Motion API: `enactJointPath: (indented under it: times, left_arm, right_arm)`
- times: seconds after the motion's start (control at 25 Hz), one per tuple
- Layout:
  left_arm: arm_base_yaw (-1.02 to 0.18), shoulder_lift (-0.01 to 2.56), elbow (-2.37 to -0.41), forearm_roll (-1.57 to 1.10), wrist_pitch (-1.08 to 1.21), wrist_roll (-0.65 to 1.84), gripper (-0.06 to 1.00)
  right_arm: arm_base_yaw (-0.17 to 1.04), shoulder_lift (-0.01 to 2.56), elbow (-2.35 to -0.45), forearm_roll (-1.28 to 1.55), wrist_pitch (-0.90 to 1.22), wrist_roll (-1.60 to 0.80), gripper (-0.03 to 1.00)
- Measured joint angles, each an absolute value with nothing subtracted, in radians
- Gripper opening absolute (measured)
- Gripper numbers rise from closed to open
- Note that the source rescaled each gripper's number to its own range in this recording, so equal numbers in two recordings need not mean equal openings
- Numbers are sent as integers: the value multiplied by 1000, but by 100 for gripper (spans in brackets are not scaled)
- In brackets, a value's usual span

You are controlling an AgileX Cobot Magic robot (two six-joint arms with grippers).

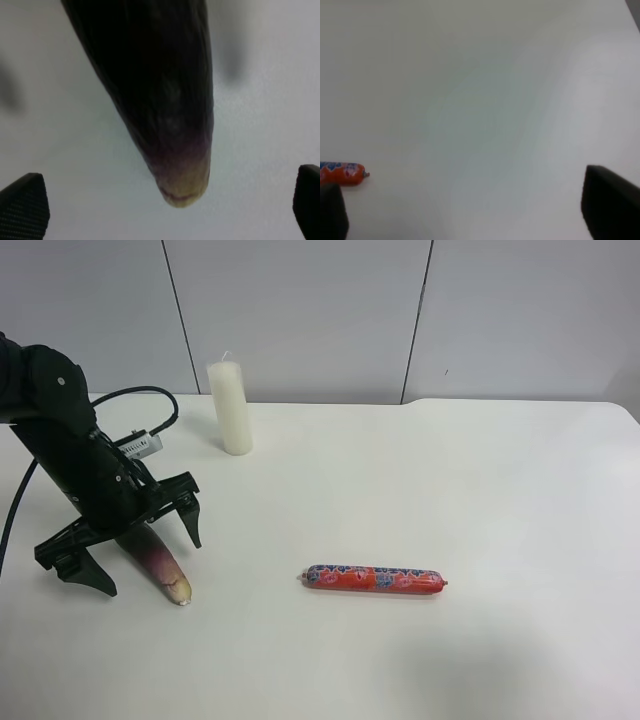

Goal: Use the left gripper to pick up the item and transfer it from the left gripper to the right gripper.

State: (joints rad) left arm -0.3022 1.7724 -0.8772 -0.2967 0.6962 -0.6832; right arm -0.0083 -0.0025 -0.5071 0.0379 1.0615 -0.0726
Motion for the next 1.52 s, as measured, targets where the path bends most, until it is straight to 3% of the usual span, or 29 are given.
enactJointPath:
  times: [0.96, 1.28, 1.4, 1.52]
  left_arm:
    - [-302, 1856, -788, -412, 530, -655, 99]
    - [-303, 1856, -788, -412, 535, -655, 63]
    - [-303, 1859, -788, -412, 534, -654, 39]
    - [-303, 1859, -788, -412, 527, -654, 8]
  right_arm:
    - [-8, -2, -507, 38, 1062, -73, 100]
    - [-8, -2, -507, 38, 1062, -73, 100]
    - [-8, -2, -507, 38, 1062, -73, 100]
    - [-8, -2, -507, 38, 1062, -73, 100]
